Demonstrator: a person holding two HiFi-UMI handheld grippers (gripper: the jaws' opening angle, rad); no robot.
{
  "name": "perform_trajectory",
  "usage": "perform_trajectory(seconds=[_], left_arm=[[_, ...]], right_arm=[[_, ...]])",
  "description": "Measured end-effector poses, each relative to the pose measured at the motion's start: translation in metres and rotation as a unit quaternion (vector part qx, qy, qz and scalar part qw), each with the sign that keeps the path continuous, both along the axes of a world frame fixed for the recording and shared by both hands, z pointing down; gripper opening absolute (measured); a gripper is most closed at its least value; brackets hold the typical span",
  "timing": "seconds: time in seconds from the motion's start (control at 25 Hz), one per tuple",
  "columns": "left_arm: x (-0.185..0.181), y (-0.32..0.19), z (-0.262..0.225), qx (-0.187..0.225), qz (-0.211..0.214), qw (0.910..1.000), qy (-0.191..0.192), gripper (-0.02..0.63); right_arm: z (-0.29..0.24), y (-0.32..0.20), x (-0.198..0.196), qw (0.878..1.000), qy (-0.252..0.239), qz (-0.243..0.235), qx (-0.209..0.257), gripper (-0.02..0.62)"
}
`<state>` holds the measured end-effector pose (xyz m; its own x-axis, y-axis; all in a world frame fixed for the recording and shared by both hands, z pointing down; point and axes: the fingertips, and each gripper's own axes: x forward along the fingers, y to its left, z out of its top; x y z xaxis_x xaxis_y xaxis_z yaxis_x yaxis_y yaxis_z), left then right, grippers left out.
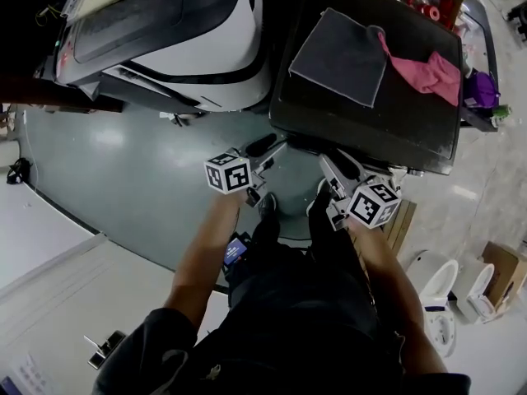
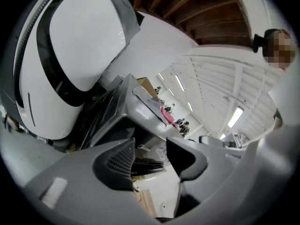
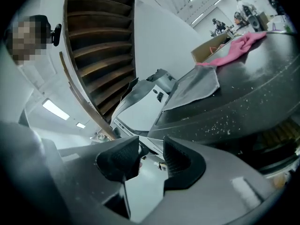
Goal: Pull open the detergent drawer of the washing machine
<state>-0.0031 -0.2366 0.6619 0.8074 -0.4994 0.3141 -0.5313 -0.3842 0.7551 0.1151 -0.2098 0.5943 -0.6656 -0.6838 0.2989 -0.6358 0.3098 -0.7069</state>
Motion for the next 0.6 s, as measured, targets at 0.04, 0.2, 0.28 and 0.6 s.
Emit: perform_trajectory(seconds=[0.04, 0.2, 0.28, 0.6], left_arm=[[0.005, -0.001, 0.009, -0.01, -0.001, 0.9999, 0.008, 0.227], [0.027, 0.002, 0.042, -0.037, -0.001, 0.9988, 0.033, 0.245], [0.039, 0.001, 0.054, -0.041, -0.006, 0.9979, 0.05, 0.255], [0.078, -0.006, 0.082, -0.037, -0.026, 0.9943, 0.097, 0.272]], right_arm=[[0.006, 0.0, 0.0, 1.0, 0.001, 0.0, -0.006, 0.143], [0.017, 0.004, 0.003, 1.0, 0.008, -0.006, -0.02, 0.146], [0.02, 0.007, 0.005, 1.0, 0.015, -0.015, -0.023, 0.146], [0.029, 0.016, 0.012, 0.998, 0.038, -0.05, -0.031, 0.146]])
